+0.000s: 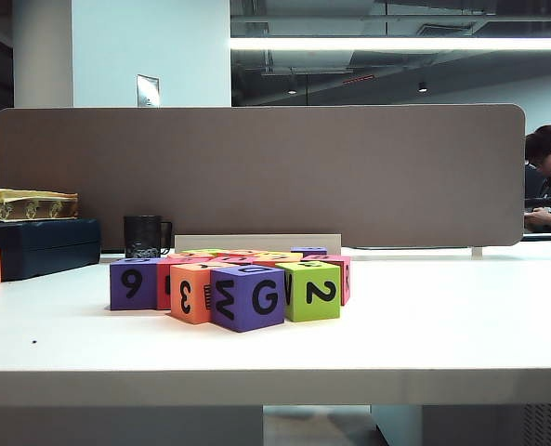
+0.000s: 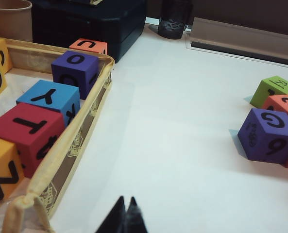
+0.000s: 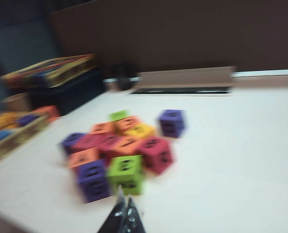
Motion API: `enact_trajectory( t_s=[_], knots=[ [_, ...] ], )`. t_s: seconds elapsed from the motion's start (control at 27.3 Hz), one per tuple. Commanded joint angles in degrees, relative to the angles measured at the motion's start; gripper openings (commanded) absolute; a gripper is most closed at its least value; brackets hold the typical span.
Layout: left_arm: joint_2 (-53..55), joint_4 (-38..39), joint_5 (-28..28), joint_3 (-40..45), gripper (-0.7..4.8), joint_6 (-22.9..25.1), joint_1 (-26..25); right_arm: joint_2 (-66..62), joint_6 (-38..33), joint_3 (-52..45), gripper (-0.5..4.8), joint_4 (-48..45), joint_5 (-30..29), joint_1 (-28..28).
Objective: Select the appropriate blocks from the scattered letter blocks on the table and arrange them in a row to spell out "23".
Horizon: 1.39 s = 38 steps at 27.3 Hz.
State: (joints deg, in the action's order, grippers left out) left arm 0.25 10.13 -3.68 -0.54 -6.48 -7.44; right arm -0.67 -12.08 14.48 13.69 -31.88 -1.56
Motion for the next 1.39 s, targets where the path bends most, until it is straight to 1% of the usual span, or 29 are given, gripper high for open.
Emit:
enact_trajectory(
  t_s=[0.04, 0.15, 0.29, 0.37, 0.55, 0.81, 0.99, 1.17, 1.39],
  knots=[
    [0.00, 0.24, -0.17, -0.07, -0.06, 0.02, -0.07, 0.02, -3.67, 4.00, -0.01, 2.51, -7.06, 0.00],
    [0.00, 0.24, -0.17, -0.07, -0.06, 0.02, -0.07, 0.00, -4.37, 7.54, -0.01, 4.13, -7.28, 0.00],
    [0.00, 0.24, -0.15, -0.07, -0.06, 0.02, -0.07, -2.32, -4.37, 12.87, -0.01, 9.64, -7.32, 0.00],
    [0.00, 0.26, -0.13, -0.07, -0.06, 0.02, -0.07, -5.51, -4.04, 15.85, -0.01, 12.72, -8.96, 0.00],
    [0.00, 0.24, -0.13, -0.07, -0.06, 0.02, -0.07, -10.38, -3.93, 17.75, -0.01, 13.29, -10.75, 0.02],
    [0.00, 0.24, -0.17, -0.07, -0.06, 0.00, -0.07, -14.64, -3.96, 17.97, -0.02, 13.09, -13.35, 0.04],
    [0.00, 0.24, -0.17, -0.07, -0.06, 0.00, -0.07, -16.81, -3.93, 18.56, -0.02, 13.22, -13.44, 0.11],
    [0.00, 0.24, -0.15, -0.07, -0.06, 0.00, -0.07, -18.95, -3.93, 21.75, -0.01, 12.98, -13.44, 0.28],
    [0.00, 0.24, -0.17, -0.07, -0.06, -0.02, -0.07, -20.79, -3.93, 24.74, -0.01, 13.05, -13.14, 2.49]
  ],
)
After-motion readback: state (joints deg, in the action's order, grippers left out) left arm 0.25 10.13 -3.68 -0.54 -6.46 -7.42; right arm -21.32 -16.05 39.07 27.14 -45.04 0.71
